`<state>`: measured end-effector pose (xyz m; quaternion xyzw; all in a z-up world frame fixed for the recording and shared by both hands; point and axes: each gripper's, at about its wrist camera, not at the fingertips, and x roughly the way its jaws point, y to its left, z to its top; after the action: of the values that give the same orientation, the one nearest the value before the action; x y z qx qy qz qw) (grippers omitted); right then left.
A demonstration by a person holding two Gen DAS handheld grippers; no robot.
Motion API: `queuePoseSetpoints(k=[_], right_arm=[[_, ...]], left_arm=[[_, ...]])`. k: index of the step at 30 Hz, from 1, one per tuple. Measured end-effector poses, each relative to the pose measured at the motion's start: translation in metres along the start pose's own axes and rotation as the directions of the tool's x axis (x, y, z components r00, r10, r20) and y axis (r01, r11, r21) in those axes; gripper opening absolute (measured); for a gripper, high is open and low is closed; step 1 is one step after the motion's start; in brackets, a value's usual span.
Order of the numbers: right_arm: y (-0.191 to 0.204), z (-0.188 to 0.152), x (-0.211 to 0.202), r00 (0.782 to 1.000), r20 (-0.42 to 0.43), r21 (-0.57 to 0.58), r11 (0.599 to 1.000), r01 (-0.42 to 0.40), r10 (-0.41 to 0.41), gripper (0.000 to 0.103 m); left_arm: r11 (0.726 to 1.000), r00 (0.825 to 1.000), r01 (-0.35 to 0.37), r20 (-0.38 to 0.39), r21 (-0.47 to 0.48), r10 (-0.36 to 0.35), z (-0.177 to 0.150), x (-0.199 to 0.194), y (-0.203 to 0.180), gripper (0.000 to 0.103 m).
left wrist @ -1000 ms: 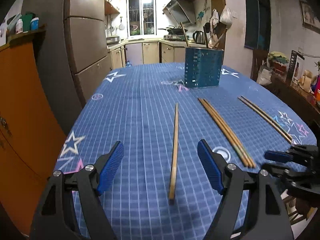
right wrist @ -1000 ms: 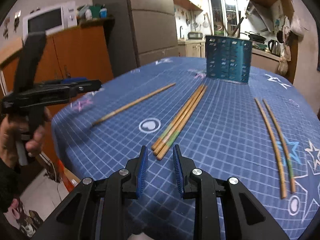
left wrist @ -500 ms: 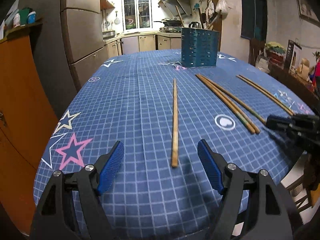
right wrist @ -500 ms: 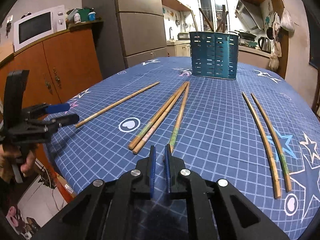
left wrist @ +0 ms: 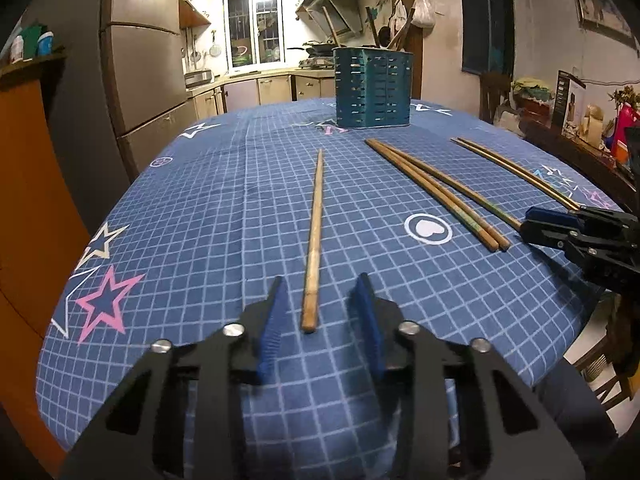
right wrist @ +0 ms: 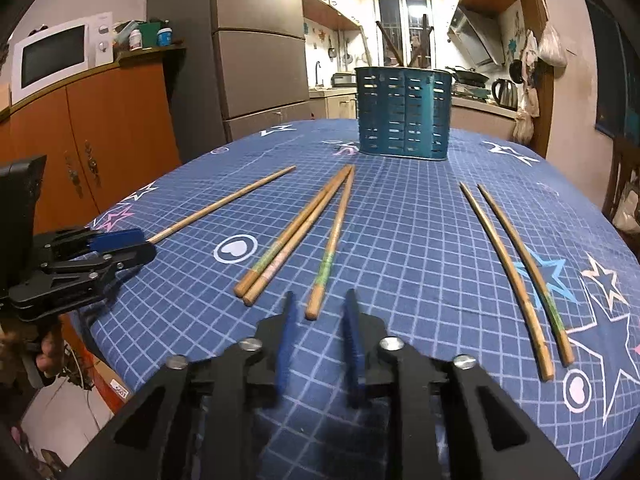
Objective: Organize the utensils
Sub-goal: 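Close the left tool on a chopstick while the right tool grasps another, then carry the left tool's chopstick to the teal holder while the right tool carries its own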
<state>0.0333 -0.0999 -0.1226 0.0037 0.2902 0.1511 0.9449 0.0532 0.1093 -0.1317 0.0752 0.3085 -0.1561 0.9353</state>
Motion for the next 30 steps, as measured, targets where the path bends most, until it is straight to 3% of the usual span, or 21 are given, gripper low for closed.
queuePoseSetpoints(k=[4, 6, 7, 9, 11, 20, 30], right_arm=[[0.003, 0.0, 0.003, 1.0, 0.004, -0.008, 1.0, 0.005, -0.005, 0.021], [0.003, -0.001, 0.002, 1.0, 0.014, -0.007, 1.0, 0.015, -0.015, 0.018], [0.002, -0.002, 0.001, 1.0, 0.017, 0.003, 1.0, 0.017, -0.017, 0.011], [0.003, -0.003, 0.0, 0.999, 0.026, 0.005, 1.0, 0.02, -0.02, 0.009], [0.004, -0.005, -0.001, 0.999, 0.04, 0.01, 1.0, 0.025, -0.025, 0.008], [0.004, 0.008, -0.037, 0.987, 0.154, -0.011, 0.999, 0.044, -0.042, 0.008], [-0.002, 0.046, -0.092, 0.959, 0.28, -0.048, 0.997, 0.067, -0.051, 0.008]], left_arm=[[1.0, 1.0, -0.003, 0.022, -0.016, 0.003, -0.004, 0.0, -0.001, 0.03], [1.0, 0.999, -0.01, 0.032, -0.023, 0.01, -0.006, -0.001, -0.003, 0.03], [0.999, 0.999, -0.017, 0.037, -0.026, 0.018, -0.007, -0.002, -0.004, 0.029], [1.0, 0.999, -0.017, 0.041, -0.027, 0.018, -0.008, -0.002, -0.007, 0.005], [0.999, 0.998, -0.039, 0.042, -0.033, 0.041, -0.007, -0.003, -0.011, 0.005], [0.999, 0.997, -0.018, 0.077, -0.035, 0.021, 0.003, -0.025, -0.016, 0.005], [1.0, 0.979, -0.016, 0.202, 0.003, 0.015, 0.049, -0.07, -0.021, 0.005]])
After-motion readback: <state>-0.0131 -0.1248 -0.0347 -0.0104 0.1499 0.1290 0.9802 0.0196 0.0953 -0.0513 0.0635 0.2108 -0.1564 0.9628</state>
